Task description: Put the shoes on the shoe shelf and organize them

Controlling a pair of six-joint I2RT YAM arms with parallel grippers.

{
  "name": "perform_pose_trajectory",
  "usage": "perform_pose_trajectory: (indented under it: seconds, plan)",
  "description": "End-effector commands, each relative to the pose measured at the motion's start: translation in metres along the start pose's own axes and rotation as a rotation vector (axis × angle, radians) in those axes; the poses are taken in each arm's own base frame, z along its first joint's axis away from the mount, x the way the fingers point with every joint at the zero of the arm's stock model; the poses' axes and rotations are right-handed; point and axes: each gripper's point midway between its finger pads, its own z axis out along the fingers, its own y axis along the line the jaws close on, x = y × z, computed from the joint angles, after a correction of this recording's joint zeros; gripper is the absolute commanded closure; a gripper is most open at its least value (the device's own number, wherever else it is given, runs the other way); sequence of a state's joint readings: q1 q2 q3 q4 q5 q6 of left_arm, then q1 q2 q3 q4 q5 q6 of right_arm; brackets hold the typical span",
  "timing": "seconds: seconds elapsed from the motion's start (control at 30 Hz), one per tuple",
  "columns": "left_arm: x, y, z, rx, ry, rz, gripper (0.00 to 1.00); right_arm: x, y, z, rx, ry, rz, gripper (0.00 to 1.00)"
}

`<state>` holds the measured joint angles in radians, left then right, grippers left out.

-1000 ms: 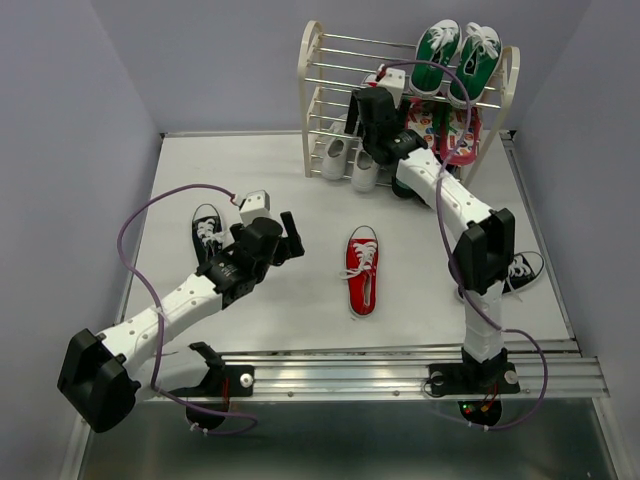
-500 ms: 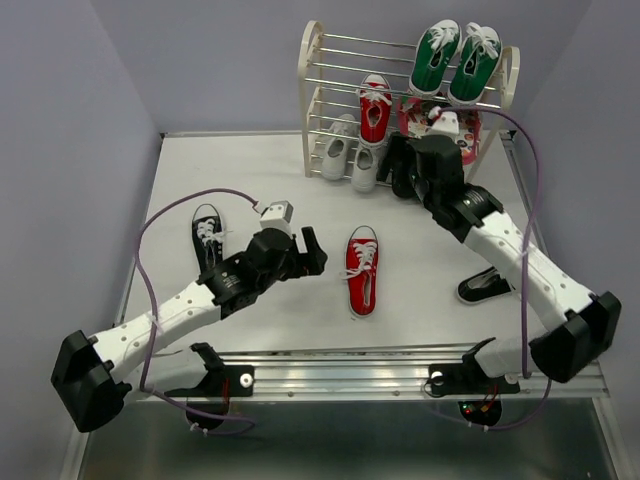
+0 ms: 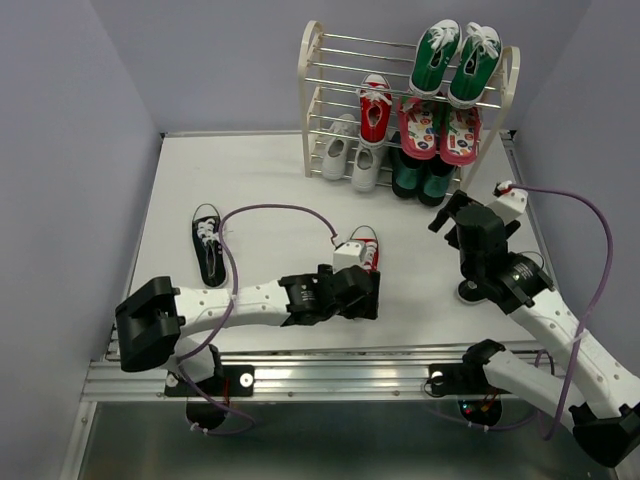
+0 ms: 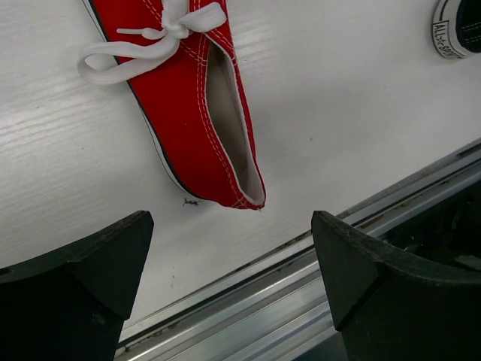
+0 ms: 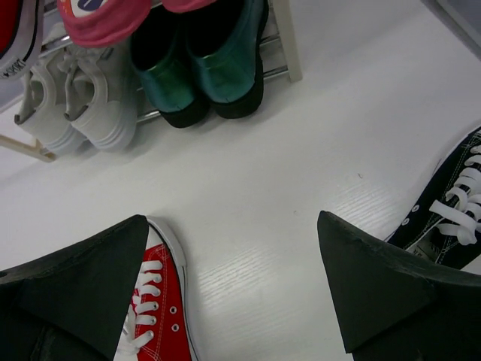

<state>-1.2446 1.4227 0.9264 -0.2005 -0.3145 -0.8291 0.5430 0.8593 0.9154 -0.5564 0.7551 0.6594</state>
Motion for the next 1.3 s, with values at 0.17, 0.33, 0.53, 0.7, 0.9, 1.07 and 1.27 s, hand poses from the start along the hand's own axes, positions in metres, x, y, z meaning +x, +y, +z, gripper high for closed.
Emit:
perform_pose_trajectory:
  seconds: [0.17,0.33,0.53,0.7,0.9,1.07,1.27]
  plan:
    - [-0.015,-0.009,0.018,-0.108,-0.017,0.044,0.01,-0.011,-0.02,0.0,0.091,-0.08,0.016,0.0]
    - [-0.016,-0.01,0.03,-0.166,0.002,0.082,0.01,-0.005,-0.024,0.003,0.112,-0.077,0.002,0.0]
    - [-0.011,0.001,0.04,-0.27,0.036,0.105,0.03,-0.008,-0.032,0.003,0.146,-0.102,0.0,0.0]
    - [-0.005,0.006,0.046,-0.321,0.061,0.114,0.15,-0.008,-0.037,0.003,0.163,-0.115,0.002,0.0]
    - [-0.002,0.006,0.055,-0.346,0.087,0.14,0.28,-0.01,-0.037,0.001,0.157,-0.121,0.012,0.0]
    - [0.0,0.011,0.057,-0.358,0.099,0.133,0.55,-0.011,-0.038,0.0,0.161,-0.125,0.011,0.0]
    - [0.002,0.017,0.059,-0.371,0.109,0.138,1.0,-0.015,-0.042,-0.002,0.169,-0.142,0.02,0.0]
